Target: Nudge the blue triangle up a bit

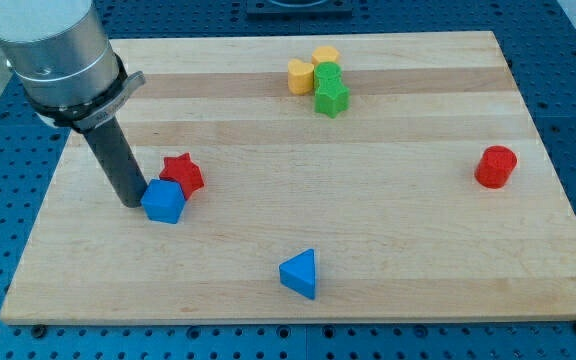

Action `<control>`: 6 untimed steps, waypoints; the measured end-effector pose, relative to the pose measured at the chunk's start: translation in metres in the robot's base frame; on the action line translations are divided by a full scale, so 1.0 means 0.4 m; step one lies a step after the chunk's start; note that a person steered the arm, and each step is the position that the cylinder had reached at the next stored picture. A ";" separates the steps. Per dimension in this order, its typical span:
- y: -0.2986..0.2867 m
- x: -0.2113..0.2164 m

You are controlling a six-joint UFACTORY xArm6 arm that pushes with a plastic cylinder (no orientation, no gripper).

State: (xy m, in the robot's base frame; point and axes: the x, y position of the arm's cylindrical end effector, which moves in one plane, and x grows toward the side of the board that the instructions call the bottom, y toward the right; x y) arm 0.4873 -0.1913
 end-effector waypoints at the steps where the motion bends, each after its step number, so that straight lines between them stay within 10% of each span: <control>1: 0.000 0.067; 4: 0.153 0.327; 6: 0.633 0.327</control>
